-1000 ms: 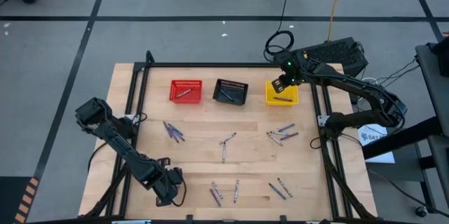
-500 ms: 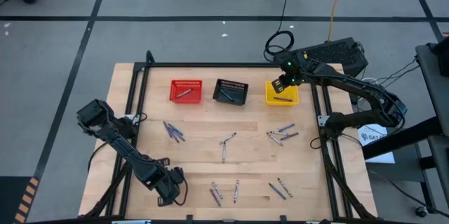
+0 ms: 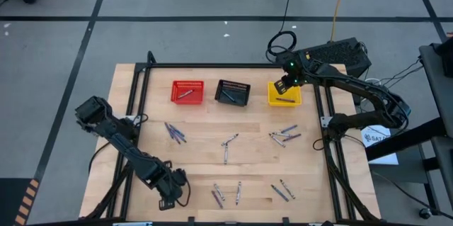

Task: Sort crayons
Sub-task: Put the blue crayon into the black bin

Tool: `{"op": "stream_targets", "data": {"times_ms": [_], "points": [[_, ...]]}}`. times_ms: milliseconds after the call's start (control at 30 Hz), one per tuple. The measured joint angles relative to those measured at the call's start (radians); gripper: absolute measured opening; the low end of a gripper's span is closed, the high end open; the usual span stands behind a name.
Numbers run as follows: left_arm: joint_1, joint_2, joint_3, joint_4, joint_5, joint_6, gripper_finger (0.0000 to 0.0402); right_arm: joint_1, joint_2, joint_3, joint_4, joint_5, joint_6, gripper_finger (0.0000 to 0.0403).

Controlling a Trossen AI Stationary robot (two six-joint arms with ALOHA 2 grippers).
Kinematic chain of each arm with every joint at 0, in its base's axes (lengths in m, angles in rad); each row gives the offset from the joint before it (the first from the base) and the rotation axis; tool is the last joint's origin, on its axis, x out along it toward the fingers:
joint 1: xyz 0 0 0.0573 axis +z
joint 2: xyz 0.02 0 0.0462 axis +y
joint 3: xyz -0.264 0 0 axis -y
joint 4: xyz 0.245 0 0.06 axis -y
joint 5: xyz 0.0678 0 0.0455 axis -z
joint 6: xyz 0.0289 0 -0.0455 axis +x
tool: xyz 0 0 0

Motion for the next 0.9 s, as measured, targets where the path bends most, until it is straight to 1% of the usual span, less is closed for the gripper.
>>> {"op": "stream_targets", "data": {"times_ms": [100,233,467,700,900], "points": [[0.035,-0.026,0.0,-0.002,-0.012,0.05,0.0002,0.0,0.0,0.0,0.0,0.0,-0.003,0.008],[0.119,-0.065,0.001,-0.017,-0.039,0.159,0.0002,0.0,0.0,0.0,0.001,0.0,-0.007,0.008],[0.336,-0.123,0.001,-0.031,-0.097,0.425,0.0001,0.0,0.0,0.0,0.001,0.0,-0.042,0.008],[0.539,-0.13,0.002,-0.018,-0.147,0.68,0.0001,0.0,0.0,0.0,0.009,0.0,-0.055,0.008],[0.693,-0.13,0.002,0.076,-0.157,0.848,0.0001,0.0,0.0,0.0,0.007,0.0,-0.055,0.008]]}}
